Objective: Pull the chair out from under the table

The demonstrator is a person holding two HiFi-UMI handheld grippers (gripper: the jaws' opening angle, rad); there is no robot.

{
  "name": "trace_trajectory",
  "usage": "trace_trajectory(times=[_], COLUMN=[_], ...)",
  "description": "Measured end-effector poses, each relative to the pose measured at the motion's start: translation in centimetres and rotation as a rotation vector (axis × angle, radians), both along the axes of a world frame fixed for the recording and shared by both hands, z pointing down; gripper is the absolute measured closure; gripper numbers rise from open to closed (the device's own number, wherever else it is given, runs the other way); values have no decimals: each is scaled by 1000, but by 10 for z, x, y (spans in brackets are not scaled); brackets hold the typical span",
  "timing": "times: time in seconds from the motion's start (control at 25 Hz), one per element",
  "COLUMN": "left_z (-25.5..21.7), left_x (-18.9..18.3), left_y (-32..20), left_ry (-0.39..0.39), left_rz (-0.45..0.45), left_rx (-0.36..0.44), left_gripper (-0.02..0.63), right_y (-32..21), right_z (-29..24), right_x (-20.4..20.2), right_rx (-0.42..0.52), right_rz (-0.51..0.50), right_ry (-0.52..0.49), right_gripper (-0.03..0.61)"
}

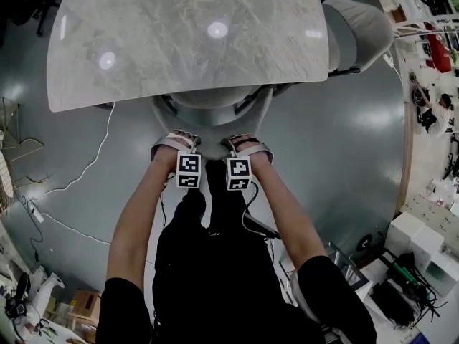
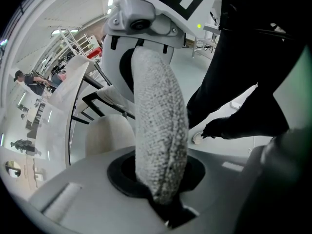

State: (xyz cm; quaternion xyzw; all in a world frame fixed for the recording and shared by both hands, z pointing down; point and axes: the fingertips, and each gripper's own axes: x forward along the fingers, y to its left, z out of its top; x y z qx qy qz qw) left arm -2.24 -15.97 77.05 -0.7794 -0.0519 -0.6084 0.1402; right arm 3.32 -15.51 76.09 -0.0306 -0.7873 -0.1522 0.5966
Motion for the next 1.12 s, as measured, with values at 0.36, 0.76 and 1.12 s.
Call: trace_trajectory(times=[0.36,0.76,1.12], left_z=[-1,-1,1], left_x=[-3,-7,-11], left_y=[22,42,67], left_ry=[-2,-4,-4], left_rz=[-16,0,14], left_rx=[-23,-20,-27], left_gripper=[543,543,543], right_y=[21,43,69], right_z=[-1,-1,0], right_x=[-2,-7,-11], right_rx=[-15,-18,-20], right_rz=[-8,13,30], right_ry=[0,1,1], right_gripper=[477,476,476])
